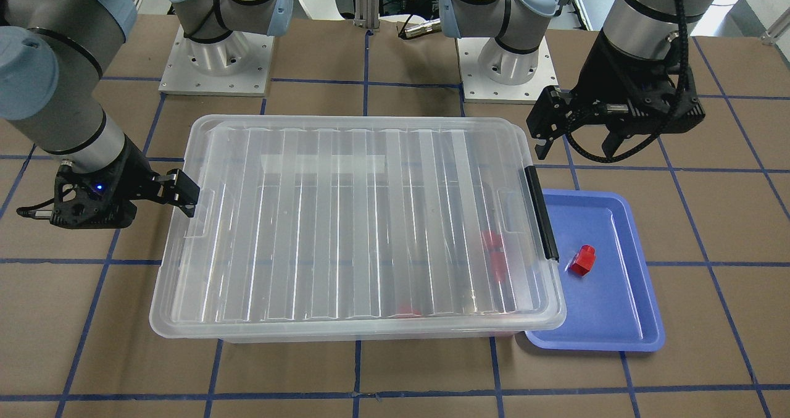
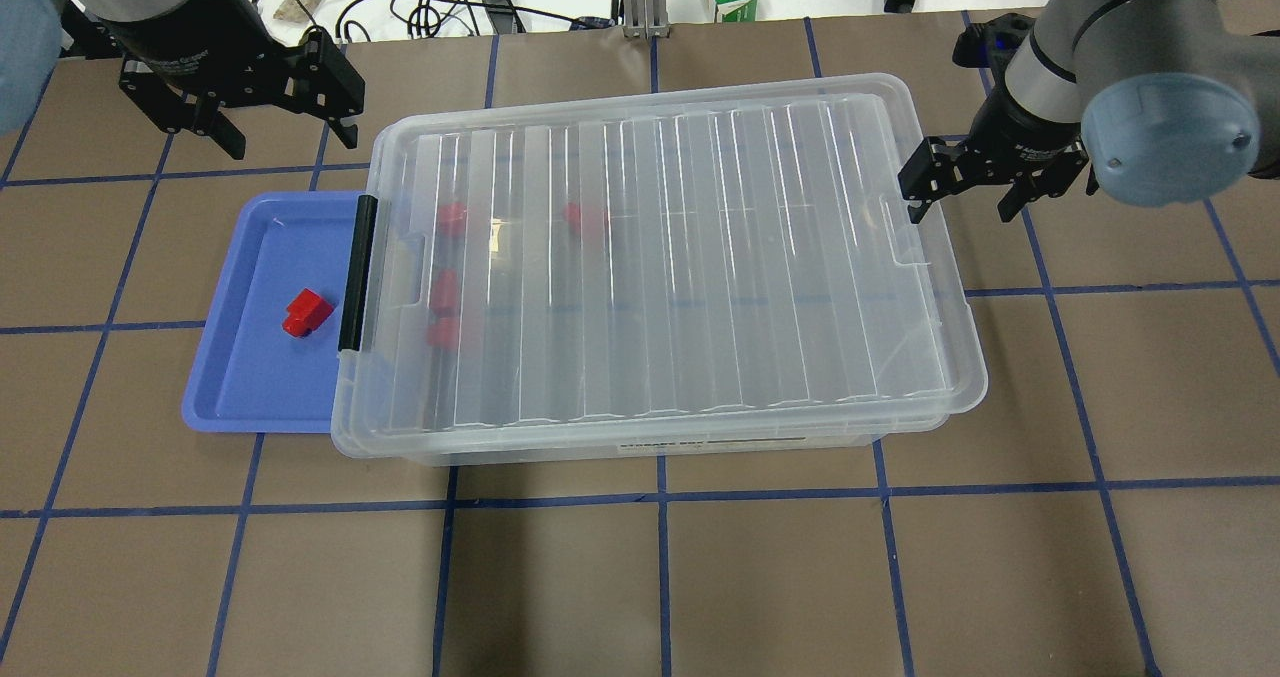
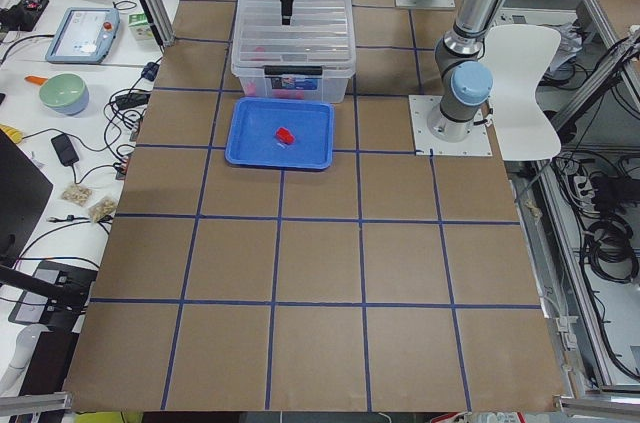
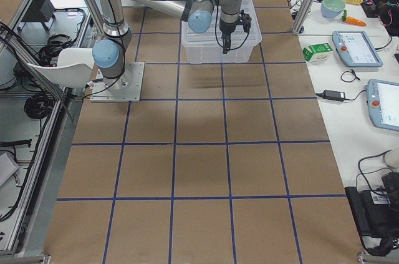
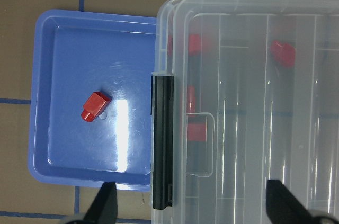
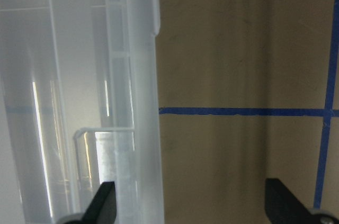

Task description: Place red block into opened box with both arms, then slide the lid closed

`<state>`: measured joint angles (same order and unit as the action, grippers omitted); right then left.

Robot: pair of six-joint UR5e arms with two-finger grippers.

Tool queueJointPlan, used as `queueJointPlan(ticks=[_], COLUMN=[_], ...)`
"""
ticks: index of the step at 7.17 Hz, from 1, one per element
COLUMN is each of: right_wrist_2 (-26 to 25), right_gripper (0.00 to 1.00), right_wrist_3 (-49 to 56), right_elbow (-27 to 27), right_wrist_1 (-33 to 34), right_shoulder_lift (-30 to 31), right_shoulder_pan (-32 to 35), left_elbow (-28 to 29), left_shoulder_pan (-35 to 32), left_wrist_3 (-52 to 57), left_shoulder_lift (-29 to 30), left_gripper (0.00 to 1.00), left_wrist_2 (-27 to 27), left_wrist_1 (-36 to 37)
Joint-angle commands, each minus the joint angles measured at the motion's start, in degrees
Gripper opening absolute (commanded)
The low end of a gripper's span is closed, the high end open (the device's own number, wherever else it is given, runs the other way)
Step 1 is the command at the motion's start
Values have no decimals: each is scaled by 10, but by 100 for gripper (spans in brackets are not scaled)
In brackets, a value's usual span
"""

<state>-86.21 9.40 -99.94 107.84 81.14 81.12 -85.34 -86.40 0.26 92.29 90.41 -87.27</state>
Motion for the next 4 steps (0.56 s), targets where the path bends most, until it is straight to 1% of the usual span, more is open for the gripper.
queueJointPlan(ticks=[1, 2, 3, 4], right_wrist_2=[-1, -4, -6, -7], right_gripper=[100, 100, 100, 100], right_wrist_3=[1, 4, 9, 13], right_elbow=[2, 4, 0, 0], right_wrist_1=[0, 8, 41, 44], right_shoulder_lift=[-1, -7, -14, -15], right_shoulder_pan=[0, -1, -4, -5], left_elbow=[0, 1, 0, -1], left_shoulder_pan=[1, 3, 17, 67], left_wrist_3=[0, 0, 2, 32], left_shoulder_lift=[-2, -2, -4, -4], left_gripper=[100, 100, 100, 100], left_wrist_2=[0, -1, 4, -7], left_wrist_1=[0, 1, 0, -1])
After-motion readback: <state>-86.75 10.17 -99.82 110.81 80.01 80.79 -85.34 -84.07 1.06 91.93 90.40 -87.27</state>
